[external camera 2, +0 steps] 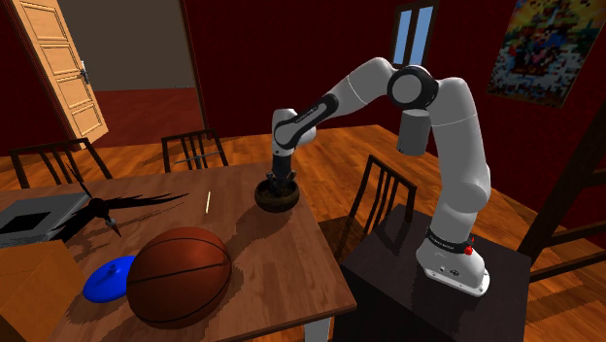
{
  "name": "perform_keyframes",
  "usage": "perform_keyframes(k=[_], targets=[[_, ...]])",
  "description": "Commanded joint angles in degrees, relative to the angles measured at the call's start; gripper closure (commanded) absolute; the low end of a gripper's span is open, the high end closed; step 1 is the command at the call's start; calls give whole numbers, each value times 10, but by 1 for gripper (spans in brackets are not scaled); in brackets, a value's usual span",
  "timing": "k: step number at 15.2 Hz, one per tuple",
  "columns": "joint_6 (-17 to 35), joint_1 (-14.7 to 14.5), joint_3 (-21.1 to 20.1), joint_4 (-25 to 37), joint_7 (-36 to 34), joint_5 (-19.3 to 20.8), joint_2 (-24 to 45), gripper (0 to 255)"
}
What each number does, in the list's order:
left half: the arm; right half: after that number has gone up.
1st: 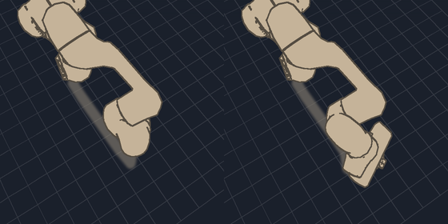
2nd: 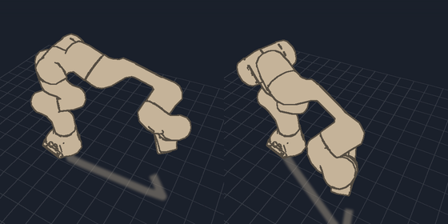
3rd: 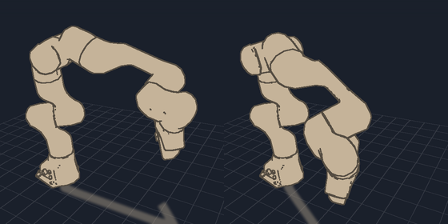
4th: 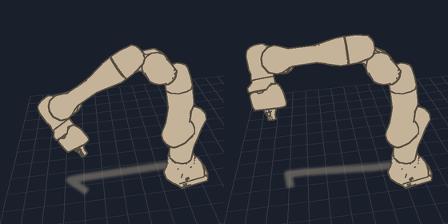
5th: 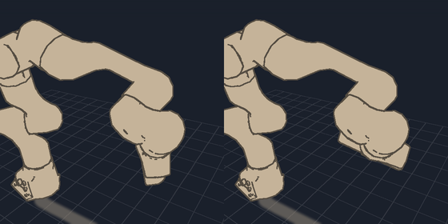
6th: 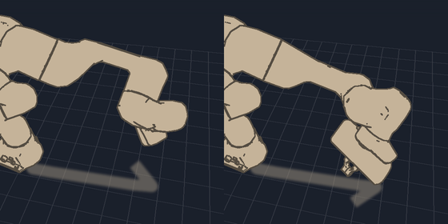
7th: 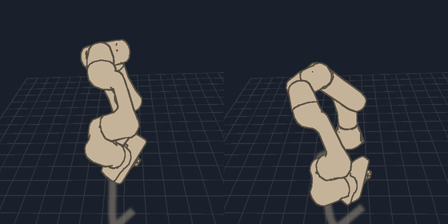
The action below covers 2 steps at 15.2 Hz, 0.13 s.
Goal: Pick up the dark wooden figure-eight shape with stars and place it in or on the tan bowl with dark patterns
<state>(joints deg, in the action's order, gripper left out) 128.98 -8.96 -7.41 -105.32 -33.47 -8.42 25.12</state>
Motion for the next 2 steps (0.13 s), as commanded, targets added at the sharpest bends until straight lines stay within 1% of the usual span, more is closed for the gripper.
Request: perform_keyframes(k=[1,2], targets=[[-13,-1,-1,4,-2,0,-7,255],[-19,0,-1,6,-3,0,-12,255]])
